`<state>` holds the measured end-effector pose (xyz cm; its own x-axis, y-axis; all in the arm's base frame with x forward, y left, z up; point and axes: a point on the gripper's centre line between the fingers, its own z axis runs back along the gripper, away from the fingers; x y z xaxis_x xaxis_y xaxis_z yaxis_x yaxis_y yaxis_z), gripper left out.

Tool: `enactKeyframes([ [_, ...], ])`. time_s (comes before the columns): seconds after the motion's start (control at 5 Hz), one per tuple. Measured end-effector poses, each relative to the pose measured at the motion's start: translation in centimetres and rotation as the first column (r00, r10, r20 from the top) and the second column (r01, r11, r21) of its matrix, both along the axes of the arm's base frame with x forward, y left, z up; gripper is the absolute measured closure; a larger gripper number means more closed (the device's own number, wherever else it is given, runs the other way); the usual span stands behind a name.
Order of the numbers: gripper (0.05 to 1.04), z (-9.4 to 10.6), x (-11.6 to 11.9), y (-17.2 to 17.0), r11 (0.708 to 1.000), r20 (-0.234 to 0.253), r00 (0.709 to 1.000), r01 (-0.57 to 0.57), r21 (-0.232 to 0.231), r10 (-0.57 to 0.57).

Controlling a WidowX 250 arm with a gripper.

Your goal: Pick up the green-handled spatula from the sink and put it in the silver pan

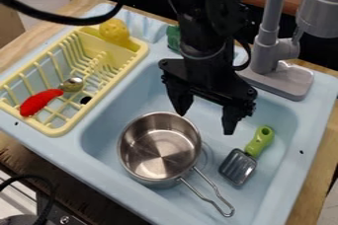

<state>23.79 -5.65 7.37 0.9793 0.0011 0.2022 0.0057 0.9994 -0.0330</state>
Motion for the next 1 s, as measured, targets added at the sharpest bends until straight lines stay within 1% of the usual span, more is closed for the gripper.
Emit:
enactKeyframes([
  [0.2, 0.084, -0.6, -0.3, 0.0, 1.000, -0.023, 1.000, -0.001, 0.004, 0.001],
  [0.4, 0.084, -1.1, 0.1, -1.0, 1.000, -0.025, 1.000, -0.008, -0.006, 0.007],
  [0.6, 0.085, -1.7, 1.2, -2.1, 0.996, 0.005, 0.999, 0.032, -0.079, -0.032],
  [0.8, 0.084, -2.8, 2.4, -2.6, 0.997, 0.042, 0.997, 0.062, -0.048, -0.060],
  [1.0, 0.084, -3.8, 3.1, -3.5, 0.996, 0.088, 0.992, 0.091, -0.005, -0.090],
])
